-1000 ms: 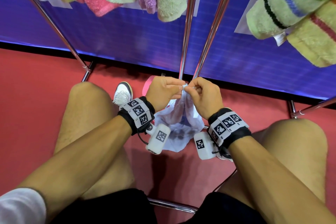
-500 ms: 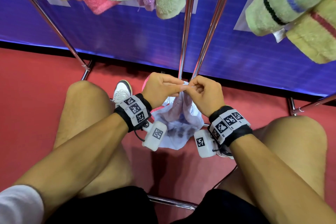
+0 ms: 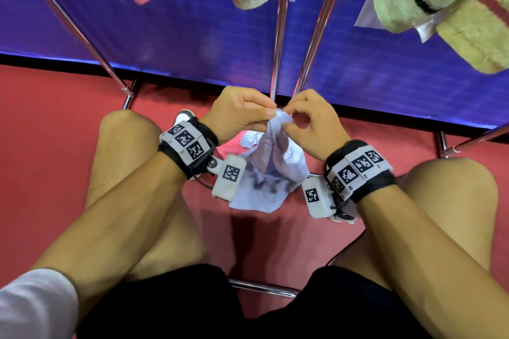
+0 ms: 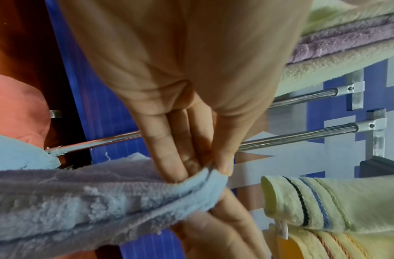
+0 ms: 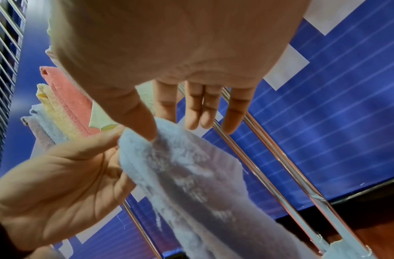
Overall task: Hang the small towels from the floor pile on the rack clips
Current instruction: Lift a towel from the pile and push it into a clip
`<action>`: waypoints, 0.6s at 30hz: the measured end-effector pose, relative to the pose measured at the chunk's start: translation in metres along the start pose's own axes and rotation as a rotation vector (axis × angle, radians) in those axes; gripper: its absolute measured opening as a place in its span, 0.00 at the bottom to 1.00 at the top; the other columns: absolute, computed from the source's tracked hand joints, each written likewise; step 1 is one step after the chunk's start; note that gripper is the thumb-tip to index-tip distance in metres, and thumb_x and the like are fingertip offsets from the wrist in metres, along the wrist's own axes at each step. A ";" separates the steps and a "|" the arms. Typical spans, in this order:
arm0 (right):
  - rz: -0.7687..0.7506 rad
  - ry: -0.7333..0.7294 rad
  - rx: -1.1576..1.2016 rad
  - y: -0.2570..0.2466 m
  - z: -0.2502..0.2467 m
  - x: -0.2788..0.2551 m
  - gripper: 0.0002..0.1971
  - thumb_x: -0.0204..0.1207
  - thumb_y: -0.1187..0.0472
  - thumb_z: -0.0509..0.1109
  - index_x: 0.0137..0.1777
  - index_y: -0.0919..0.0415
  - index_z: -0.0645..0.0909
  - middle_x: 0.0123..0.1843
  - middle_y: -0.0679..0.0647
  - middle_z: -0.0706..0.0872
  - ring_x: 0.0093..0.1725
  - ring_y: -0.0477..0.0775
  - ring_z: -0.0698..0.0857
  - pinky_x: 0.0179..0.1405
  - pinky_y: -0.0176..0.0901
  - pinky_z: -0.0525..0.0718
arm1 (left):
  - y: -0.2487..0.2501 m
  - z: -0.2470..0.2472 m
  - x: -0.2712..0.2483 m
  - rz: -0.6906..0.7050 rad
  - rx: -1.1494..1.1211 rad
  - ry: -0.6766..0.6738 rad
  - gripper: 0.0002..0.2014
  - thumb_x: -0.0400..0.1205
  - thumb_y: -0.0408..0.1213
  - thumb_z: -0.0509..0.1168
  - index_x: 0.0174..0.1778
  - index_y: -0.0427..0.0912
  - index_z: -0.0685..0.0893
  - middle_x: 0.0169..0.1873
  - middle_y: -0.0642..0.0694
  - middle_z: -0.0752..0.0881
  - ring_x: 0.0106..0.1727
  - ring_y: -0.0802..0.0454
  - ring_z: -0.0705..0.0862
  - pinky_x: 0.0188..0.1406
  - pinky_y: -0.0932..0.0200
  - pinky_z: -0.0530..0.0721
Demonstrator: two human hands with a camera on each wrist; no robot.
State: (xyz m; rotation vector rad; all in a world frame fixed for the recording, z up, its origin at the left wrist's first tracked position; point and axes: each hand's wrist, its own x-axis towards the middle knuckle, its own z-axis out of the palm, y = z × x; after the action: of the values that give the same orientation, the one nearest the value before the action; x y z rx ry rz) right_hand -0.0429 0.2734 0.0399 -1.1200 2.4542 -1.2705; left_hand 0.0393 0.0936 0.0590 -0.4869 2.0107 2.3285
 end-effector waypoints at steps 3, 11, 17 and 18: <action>0.060 -0.154 -0.138 0.005 0.001 -0.001 0.03 0.67 0.64 0.74 0.38 0.58 0.83 0.69 0.59 0.77 0.68 0.63 0.73 0.66 0.44 0.66 | 0.006 -0.006 -0.001 0.042 -0.012 0.015 0.05 0.74 0.24 0.74 0.42 0.37 0.88 0.35 0.38 0.91 0.38 0.46 0.90 0.39 0.54 0.91; 0.207 -0.309 -0.294 0.027 -0.006 0.003 0.14 0.71 0.53 0.73 0.27 0.57 0.79 0.60 0.64 0.86 0.64 0.64 0.82 0.59 0.42 0.74 | 0.015 -0.026 -0.002 0.086 -0.058 0.035 0.04 0.79 0.24 0.67 0.45 0.37 0.83 0.36 0.43 0.90 0.38 0.50 0.89 0.42 0.55 0.90; 0.266 -0.090 -0.329 0.026 -0.021 0.003 0.10 0.73 0.57 0.75 0.34 0.62 0.85 0.32 0.58 0.86 0.37 0.63 0.82 0.37 0.46 0.75 | 0.013 -0.039 -0.004 0.093 -0.010 0.143 0.04 0.75 0.30 0.70 0.44 0.40 0.85 0.38 0.39 0.86 0.39 0.47 0.86 0.46 0.51 0.89; 0.249 -0.038 -0.306 0.025 -0.022 0.004 0.09 0.72 0.57 0.76 0.35 0.61 0.86 0.31 0.57 0.86 0.36 0.62 0.82 0.38 0.45 0.76 | 0.012 -0.042 -0.003 0.096 0.007 0.196 0.04 0.74 0.31 0.70 0.43 0.41 0.85 0.36 0.40 0.86 0.40 0.45 0.84 0.50 0.46 0.88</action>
State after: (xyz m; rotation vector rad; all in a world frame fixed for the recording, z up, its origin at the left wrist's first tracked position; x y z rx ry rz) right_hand -0.0692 0.2943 0.0353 -0.8495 2.7186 -0.8171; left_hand 0.0481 0.0513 0.0664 -0.6568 2.1707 2.4137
